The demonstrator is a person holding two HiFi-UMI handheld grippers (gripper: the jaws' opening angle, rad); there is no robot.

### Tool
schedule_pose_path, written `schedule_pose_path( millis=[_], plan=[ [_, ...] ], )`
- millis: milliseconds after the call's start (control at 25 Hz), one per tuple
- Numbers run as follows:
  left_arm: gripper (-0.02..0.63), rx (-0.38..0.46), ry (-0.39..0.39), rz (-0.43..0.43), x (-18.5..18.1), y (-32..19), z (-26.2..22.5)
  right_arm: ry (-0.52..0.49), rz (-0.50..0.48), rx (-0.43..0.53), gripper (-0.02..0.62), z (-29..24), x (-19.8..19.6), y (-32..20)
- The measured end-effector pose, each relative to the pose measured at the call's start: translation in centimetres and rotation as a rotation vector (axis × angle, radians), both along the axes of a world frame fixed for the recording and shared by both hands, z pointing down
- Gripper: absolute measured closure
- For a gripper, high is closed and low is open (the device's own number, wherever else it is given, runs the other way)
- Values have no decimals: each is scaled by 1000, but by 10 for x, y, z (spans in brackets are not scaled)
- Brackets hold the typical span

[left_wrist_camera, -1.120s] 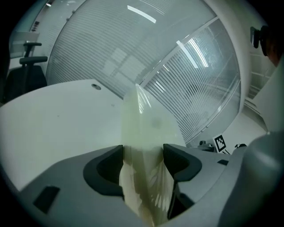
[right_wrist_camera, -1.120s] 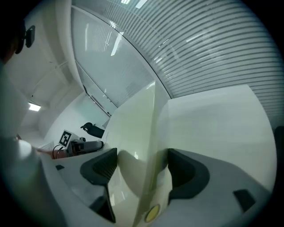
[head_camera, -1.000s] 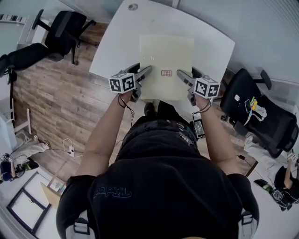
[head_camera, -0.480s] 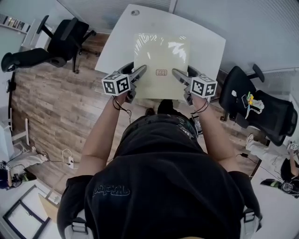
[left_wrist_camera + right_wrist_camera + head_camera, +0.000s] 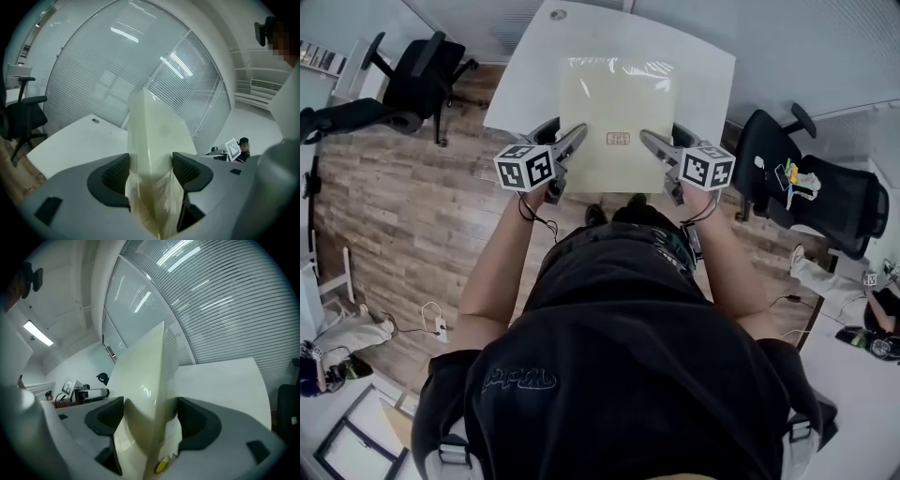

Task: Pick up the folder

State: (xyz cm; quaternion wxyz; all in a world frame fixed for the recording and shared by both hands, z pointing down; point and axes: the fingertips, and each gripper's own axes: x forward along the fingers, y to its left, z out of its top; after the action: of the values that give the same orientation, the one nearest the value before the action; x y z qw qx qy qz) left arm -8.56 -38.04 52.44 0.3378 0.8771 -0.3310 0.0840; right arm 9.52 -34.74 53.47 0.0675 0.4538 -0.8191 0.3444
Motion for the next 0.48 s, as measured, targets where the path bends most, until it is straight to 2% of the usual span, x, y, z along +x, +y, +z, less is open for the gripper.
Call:
schedule_pose_path(
  millis=[480],
  plan=[
    [310, 5, -9, 0, 18, 45, -9, -3, 15, 14, 250, -9, 18, 45]
  ],
)
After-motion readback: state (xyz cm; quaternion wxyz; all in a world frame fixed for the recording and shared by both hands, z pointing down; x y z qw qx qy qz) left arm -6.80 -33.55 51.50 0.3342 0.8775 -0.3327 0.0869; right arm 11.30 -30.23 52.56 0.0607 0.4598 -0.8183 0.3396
